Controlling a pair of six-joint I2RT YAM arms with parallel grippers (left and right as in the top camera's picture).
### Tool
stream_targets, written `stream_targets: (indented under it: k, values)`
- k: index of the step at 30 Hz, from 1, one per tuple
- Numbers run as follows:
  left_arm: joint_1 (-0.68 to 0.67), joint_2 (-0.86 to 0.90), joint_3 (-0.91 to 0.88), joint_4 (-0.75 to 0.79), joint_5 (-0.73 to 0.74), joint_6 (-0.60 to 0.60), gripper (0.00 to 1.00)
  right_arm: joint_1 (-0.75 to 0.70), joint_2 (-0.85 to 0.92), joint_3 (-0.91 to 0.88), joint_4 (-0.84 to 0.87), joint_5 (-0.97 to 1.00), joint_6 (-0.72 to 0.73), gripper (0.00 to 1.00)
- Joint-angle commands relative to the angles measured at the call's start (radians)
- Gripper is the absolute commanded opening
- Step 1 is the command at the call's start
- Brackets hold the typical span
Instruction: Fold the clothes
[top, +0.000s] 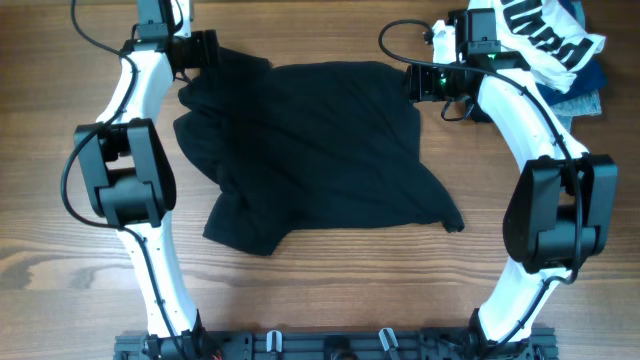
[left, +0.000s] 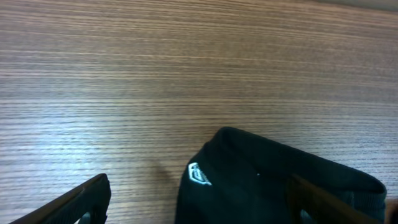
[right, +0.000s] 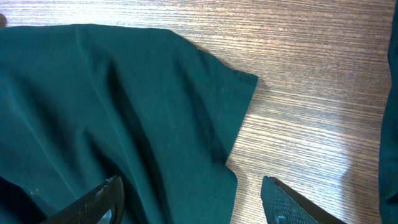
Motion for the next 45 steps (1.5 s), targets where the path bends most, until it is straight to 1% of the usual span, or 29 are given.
stream_targets:
  k: [1, 6, 10, 12, 13, 15, 17, 18, 19, 20, 21, 23, 29, 31, 36, 41, 45]
  values:
    - [-0.023, 0.049, 0.012, 0.025, 0.029, 0.038, 0.89, 0.006, 0.004, 0.011, -0.004, 0.002, 0.009, 0.71]
    - [-0.040, 0.084, 0.012, 0.048, 0.029, 0.041, 0.88, 0.006, 0.004, 0.011, -0.003, 0.002, 0.009, 0.71]
    - [-0.050, 0.100, 0.012, 0.082, 0.026, 0.041, 0.85, 0.006, 0.004, 0.011, -0.003, 0.002, 0.009, 0.71]
    - [-0.051, 0.101, 0.012, 0.090, 0.025, 0.041, 0.82, 0.006, 0.004, 0.011, -0.003, 0.002, 0.009, 0.70]
    - [-0.052, 0.101, 0.012, 0.091, 0.024, 0.041, 0.77, 0.006, 0.004, 0.011, -0.002, 0.002, 0.008, 0.70]
    - [-0.052, 0.101, 0.012, 0.097, 0.013, 0.041, 0.59, 0.006, 0.004, 0.011, 0.002, 0.002, 0.008, 0.68]
    - [-0.052, 0.101, 0.012, 0.111, 0.013, 0.041, 0.46, 0.006, 0.004, 0.011, 0.010, 0.002, 0.009, 0.67]
    - [-0.052, 0.101, 0.012, 0.120, 0.013, 0.041, 0.35, 0.006, 0.004, 0.011, 0.013, 0.002, 0.009, 0.67]
    - [-0.052, 0.101, 0.012, 0.127, 0.014, 0.040, 0.29, 0.006, 0.004, 0.011, 0.017, 0.002, 0.009, 0.67]
    - [-0.052, 0.101, 0.012, 0.134, 0.014, 0.040, 0.17, 0.006, 0.004, 0.011, 0.019, 0.002, 0.009, 0.67]
    - [-0.052, 0.101, 0.012, 0.137, 0.014, 0.040, 0.10, 0.006, 0.004, 0.011, 0.021, 0.002, 0.009, 0.66]
    - [-0.053, 0.101, 0.012, 0.139, 0.014, 0.029, 0.04, 0.006, 0.004, 0.011, 0.024, 0.002, 0.009, 0.66]
    - [-0.054, 0.035, 0.019, 0.138, -0.011, -0.006, 0.04, 0.006, 0.004, 0.011, 0.081, 0.002, 0.009, 0.62]
    - [-0.054, -0.014, 0.025, 0.139, -0.040, -0.027, 0.04, 0.006, 0.005, 0.011, 0.114, 0.007, 0.022, 0.59]
    - [-0.057, -0.154, 0.026, 0.124, -0.042, -0.058, 0.04, 0.006, 0.017, 0.011, 0.207, 0.018, 0.055, 0.55]
    - [-0.058, -0.256, 0.026, 0.069, -0.043, -0.104, 0.04, 0.006, 0.071, 0.011, 0.300, 0.019, 0.077, 0.55]
    - [-0.058, -0.301, 0.026, 0.019, -0.042, -0.140, 0.04, 0.006, 0.143, 0.011, 0.372, 0.021, 0.106, 0.55]
